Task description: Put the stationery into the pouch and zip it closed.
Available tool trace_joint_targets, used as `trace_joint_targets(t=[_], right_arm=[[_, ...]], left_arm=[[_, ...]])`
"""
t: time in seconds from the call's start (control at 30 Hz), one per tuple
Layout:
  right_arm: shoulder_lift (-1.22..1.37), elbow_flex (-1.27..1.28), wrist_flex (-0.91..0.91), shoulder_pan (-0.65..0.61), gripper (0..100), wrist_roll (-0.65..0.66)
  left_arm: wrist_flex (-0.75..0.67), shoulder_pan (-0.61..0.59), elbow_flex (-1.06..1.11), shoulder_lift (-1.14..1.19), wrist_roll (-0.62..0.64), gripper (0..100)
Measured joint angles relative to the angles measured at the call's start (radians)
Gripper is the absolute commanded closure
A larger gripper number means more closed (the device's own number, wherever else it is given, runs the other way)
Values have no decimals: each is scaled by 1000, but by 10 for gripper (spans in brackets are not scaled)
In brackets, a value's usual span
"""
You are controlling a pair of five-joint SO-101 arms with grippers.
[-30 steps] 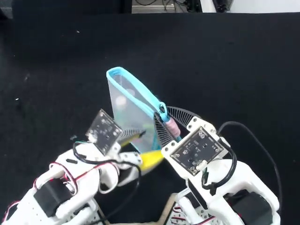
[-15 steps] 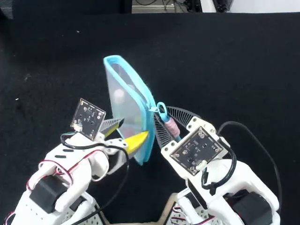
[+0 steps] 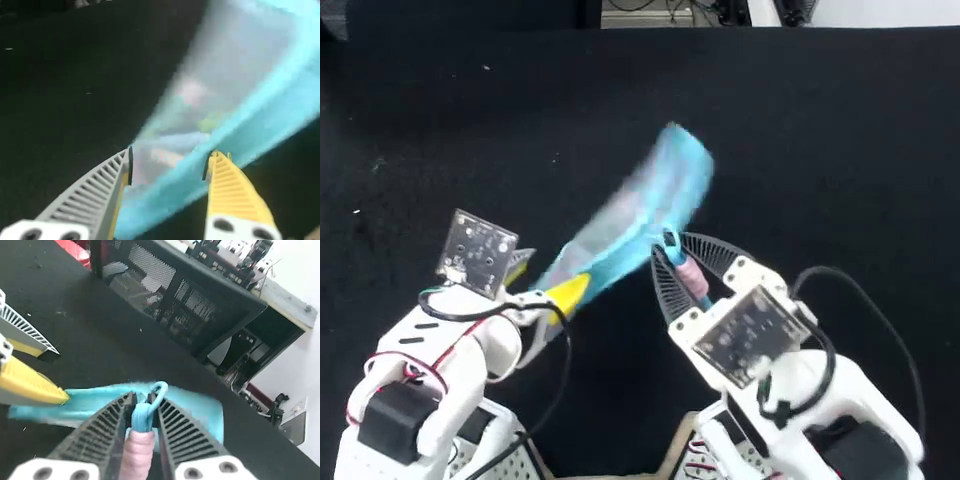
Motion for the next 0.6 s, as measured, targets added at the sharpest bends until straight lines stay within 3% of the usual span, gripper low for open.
trace_joint_targets(t=[0.17, 0.43, 0.6], right_arm=[[-26, 61, 0, 0, 988, 0], [-32, 158, -89, 3, 988, 0], [-32, 158, -109, 3, 988, 0]], left_arm=[[11, -9, -23, -40, -2, 755], [141, 259, -51, -226, -6, 755], [75, 275, 81, -232, -63, 755]])
